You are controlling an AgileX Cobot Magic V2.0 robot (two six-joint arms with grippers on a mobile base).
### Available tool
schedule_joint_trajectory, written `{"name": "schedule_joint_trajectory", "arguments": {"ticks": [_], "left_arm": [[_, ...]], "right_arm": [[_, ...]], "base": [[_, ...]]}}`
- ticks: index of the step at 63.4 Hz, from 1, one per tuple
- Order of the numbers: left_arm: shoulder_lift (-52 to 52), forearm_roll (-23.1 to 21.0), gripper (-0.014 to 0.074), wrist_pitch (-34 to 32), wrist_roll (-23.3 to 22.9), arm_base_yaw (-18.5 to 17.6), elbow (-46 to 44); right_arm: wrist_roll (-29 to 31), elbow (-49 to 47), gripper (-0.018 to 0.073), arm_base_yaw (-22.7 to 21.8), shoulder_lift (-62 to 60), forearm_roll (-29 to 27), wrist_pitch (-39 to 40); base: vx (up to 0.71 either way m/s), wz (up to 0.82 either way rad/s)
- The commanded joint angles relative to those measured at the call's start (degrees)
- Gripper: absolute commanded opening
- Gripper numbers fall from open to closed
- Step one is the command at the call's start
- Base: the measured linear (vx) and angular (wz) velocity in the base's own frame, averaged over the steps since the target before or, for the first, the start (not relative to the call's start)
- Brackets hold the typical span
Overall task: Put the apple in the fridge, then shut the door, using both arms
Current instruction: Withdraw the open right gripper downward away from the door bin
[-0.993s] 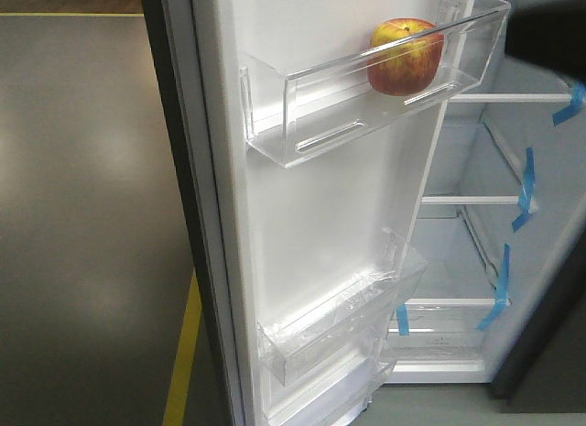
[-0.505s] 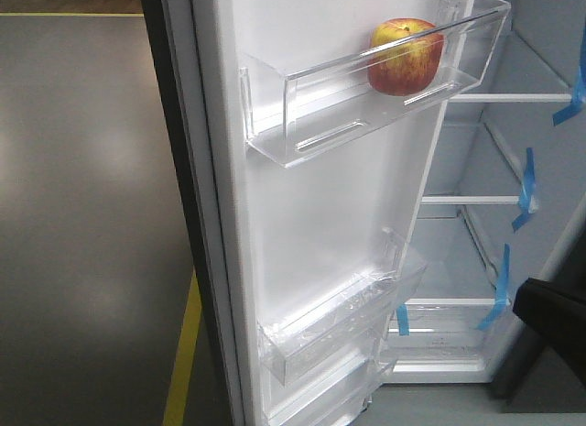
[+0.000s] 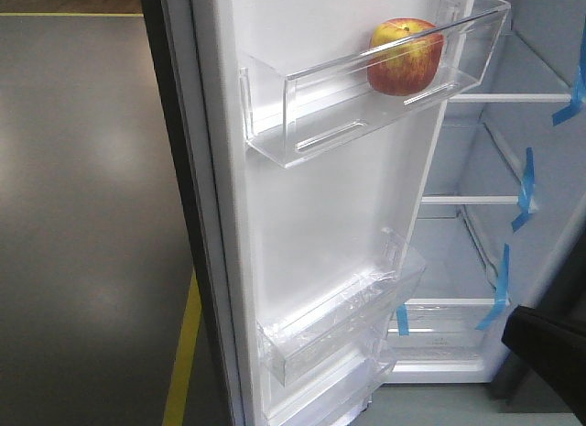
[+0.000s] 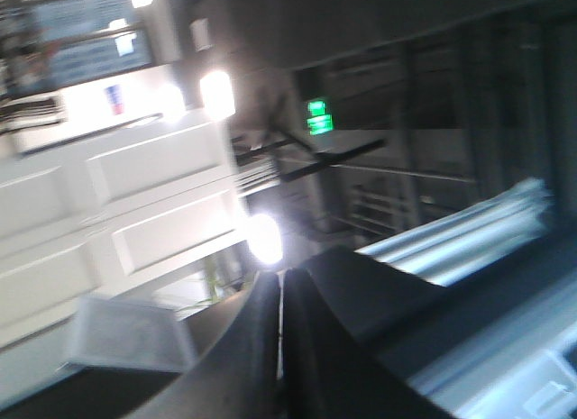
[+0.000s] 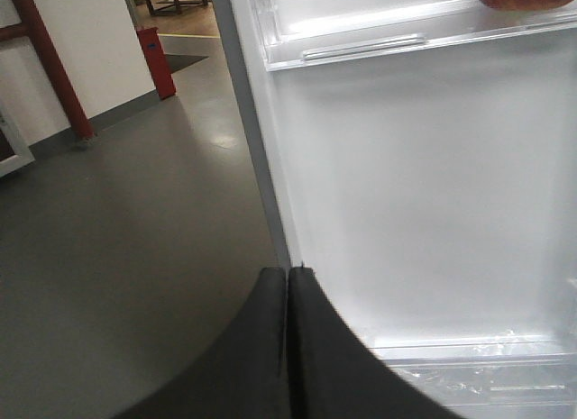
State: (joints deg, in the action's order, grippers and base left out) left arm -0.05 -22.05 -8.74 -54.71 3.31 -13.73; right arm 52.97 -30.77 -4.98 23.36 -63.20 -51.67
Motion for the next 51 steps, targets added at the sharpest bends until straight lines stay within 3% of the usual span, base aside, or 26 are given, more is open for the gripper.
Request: {"name": "schedule_joint_trajectory", "arguments": {"ticks": [1, 11, 24, 34, 41, 51], "left_arm": [[5.4, 5.8, -0.0006, 0.7, -0.7, 0.1, -8.0], [17.5, 13.7, -0.0006, 4.1, -0.6, -1.4, -17.8], [37.2, 22.1, -0.0006, -1.8, -0.7, -6.5, -27.2], [49.5, 25.8, -0.0006, -5.8, -0.8, -9.7, -34.8], [57.4, 28.5, -0.0006, -6.7, -1.6, -10.5, -40.0], [66.2, 28.6, -0.0006, -6.5, -4.2, -10.8, -47.6]], "right_arm": [[-0.2, -1.4, -0.0004, -0.2, 0.4, -3.6, 0.9], [-0.2, -1.4, -0.0004, -0.2, 0.4, -3.7, 0.2], [1.6, -1.4, -0.0004, -0.2, -3.0, -3.3, -0.2], [-1.0, -1.4, -0.0004, -0.2, -10.1, -1.4, 2.2], [-5.0, -1.4, -0.0004, -0.2, -14.4, 2.9, 4.7], [-11.5, -1.4, -0.0004, -0.2, -20.5, 10.0, 3.2]], "base": [[0.00, 0.00], [0.00, 0.00], [0.00, 0.00], [0.00, 0.00], [0.00, 0.00], [0.00, 0.00]]}}
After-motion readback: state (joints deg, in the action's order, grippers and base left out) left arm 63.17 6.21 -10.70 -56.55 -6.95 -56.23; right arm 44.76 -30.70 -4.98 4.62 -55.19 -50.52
